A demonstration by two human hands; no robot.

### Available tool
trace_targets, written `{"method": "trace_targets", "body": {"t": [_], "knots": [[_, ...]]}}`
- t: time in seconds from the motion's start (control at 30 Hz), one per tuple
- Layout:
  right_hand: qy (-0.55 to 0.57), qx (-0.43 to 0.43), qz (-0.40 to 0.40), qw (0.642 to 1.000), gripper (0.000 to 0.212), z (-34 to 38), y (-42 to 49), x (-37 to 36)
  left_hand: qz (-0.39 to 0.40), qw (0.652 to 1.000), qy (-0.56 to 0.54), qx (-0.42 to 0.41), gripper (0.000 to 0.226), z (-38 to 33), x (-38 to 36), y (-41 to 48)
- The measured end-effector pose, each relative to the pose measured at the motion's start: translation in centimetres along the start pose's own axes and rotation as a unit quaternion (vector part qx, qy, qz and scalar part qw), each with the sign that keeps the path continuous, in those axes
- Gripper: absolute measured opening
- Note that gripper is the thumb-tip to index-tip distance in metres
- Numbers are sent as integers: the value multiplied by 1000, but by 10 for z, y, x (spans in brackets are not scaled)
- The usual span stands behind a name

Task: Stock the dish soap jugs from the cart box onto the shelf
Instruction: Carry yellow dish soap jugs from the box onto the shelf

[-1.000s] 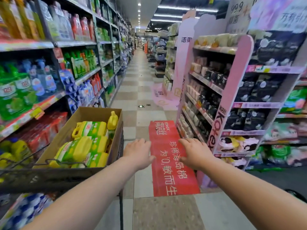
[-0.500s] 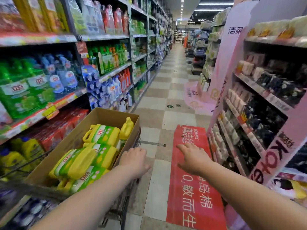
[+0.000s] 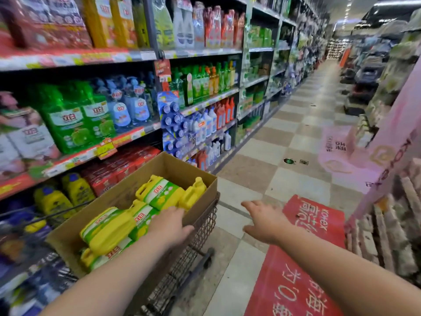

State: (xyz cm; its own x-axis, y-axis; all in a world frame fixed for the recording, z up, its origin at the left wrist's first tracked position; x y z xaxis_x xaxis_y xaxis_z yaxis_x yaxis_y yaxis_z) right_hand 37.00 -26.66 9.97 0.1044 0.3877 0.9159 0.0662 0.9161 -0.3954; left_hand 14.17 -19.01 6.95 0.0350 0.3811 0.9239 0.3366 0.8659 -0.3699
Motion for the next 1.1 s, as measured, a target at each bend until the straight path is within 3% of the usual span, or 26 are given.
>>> {"method": "trace_targets", "body": {"t": [0.37,0.7,1.1], "knots": [[-11,56,30,998,71,-12,154,43,42,992,-101,66,63,37,13,145],[-3,96,98,990,59,20,300,68,109,976,-153,111,68,76,-6,236],[-28,129,256,958,94,45,410,40,167,916,-324,170,92,73,-60,268]]}}
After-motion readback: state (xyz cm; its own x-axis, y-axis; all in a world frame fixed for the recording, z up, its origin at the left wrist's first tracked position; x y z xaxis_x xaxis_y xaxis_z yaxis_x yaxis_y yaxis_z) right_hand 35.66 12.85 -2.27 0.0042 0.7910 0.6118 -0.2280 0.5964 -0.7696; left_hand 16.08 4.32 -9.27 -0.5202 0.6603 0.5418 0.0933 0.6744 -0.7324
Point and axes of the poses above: each hand's wrist, its own y-axis towards the middle knuckle, its own x-axis out of the back of the hand, z = x × y, the point moved 1 cm from there along y, towards the middle knuckle, and after that the axes turned 13 degrees about z, right-handed, at the moved point
